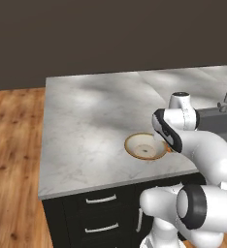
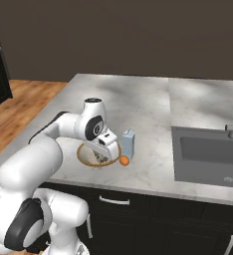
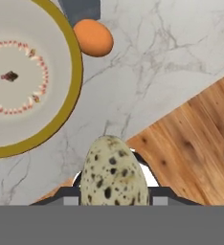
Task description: Gather the eggs and milk located in the vicinity of the sink area and place them right next to the bowl.
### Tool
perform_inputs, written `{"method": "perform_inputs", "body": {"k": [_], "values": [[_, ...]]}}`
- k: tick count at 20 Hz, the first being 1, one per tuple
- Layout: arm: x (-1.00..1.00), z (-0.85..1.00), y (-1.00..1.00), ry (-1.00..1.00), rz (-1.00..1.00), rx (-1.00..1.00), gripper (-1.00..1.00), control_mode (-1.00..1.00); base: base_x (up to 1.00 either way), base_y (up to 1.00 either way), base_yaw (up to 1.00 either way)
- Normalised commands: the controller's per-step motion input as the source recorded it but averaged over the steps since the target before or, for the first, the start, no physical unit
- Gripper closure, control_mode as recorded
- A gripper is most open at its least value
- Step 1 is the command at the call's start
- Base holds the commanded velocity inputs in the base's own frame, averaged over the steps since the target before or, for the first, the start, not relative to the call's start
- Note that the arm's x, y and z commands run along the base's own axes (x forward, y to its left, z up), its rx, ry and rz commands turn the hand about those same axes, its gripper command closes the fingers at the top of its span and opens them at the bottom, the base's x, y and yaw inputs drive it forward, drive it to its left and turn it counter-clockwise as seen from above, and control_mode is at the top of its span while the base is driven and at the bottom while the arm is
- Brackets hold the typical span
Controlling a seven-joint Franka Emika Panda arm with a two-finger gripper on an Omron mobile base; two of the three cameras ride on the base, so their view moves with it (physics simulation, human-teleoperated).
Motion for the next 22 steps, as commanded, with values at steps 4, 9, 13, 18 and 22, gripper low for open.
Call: {"method": "perform_inputs", "body": {"k": [4,9,13,18,22], "values": [[0.01,-0.02,-0.18,0.0,0.23,0.03,1.0,-1.0,0.0,0.0,0.0],[0.0,0.0,-0.39,-0.07,0.24,0.04,1.0,-1.0,0.0,0.0,0.0],[0.0,-0.03,-0.44,-0.24,0.33,0.12,1.0,-1.0,0.0,0.0,0.0],[0.0,-0.15,-0.31,-0.23,0.38,0.09,1.0,-1.0,0.0,0.0,0.0],[0.0,-0.12,0.0,-0.03,0.3,0.0,1.0,-1.0,0.0,0.0,0.0]]}}
